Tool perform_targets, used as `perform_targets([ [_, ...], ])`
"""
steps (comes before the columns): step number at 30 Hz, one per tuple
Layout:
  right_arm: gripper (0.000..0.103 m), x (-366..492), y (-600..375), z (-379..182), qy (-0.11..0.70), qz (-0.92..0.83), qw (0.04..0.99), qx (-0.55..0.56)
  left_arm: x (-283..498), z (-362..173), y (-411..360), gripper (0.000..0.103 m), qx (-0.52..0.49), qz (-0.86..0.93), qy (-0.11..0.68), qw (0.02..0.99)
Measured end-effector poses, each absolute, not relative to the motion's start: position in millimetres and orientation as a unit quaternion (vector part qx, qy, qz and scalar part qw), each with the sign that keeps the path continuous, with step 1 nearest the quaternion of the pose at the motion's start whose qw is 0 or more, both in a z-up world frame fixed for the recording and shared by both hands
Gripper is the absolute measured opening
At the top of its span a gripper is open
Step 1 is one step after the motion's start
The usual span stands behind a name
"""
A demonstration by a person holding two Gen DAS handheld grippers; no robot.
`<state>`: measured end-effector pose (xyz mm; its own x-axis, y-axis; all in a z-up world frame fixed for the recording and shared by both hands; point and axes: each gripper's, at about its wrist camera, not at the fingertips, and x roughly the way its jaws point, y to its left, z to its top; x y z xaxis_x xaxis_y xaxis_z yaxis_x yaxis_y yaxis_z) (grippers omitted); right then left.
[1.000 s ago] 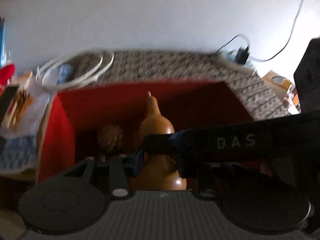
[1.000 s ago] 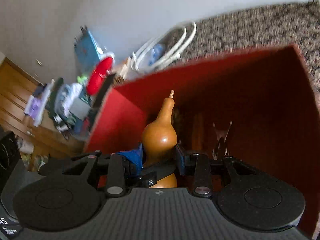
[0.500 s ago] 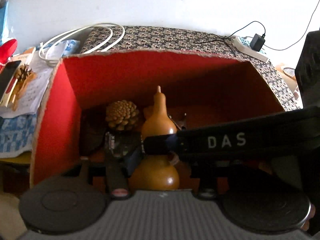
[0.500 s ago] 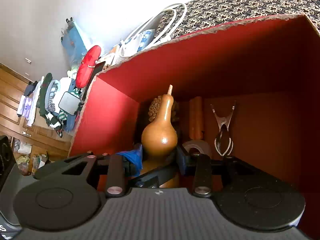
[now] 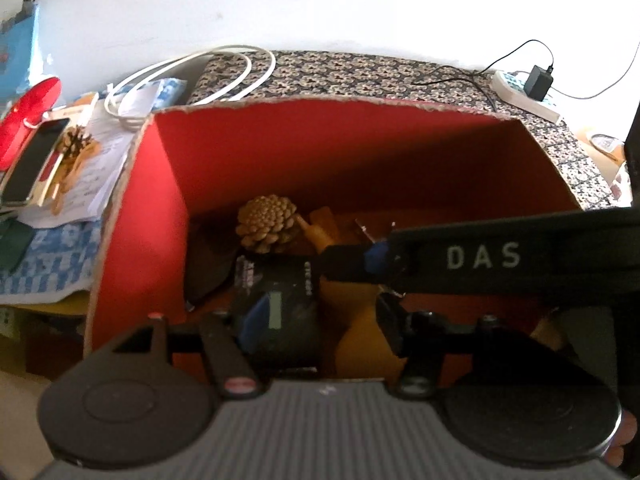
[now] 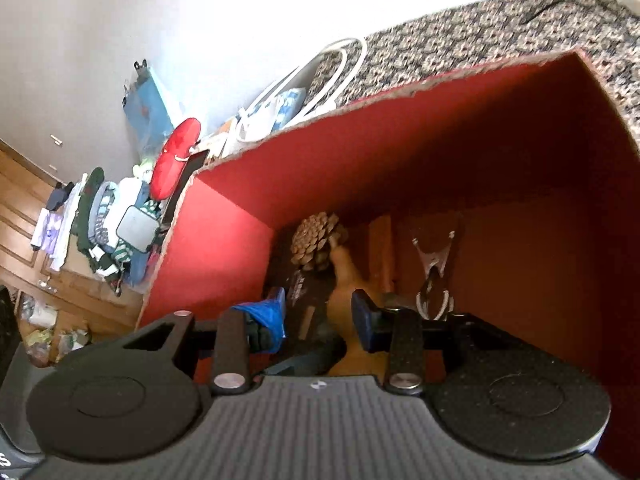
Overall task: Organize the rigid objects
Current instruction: 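Lower the gourd into the red box and open the right gripper, then withdraw the right gripper from the box toward the white bottle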
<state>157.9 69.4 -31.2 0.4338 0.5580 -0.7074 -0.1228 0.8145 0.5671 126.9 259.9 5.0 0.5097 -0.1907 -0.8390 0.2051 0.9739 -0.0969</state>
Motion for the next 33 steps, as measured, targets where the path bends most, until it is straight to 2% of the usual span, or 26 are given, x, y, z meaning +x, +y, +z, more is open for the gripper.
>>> perform_targets([
  [20,0.021,95.6,17.8,15.1,0.415,0.169,0.855,0.26,84.5,44.9,213.4,0.066,0.072,-0.023,0.443,0.893],
  [33,0.021,56.9,-11.0,33.1,0.396,0.18,0.866,0.248,45.3,66.5,171.1,0.068,0.085,0.001,0.423,0.902],
])
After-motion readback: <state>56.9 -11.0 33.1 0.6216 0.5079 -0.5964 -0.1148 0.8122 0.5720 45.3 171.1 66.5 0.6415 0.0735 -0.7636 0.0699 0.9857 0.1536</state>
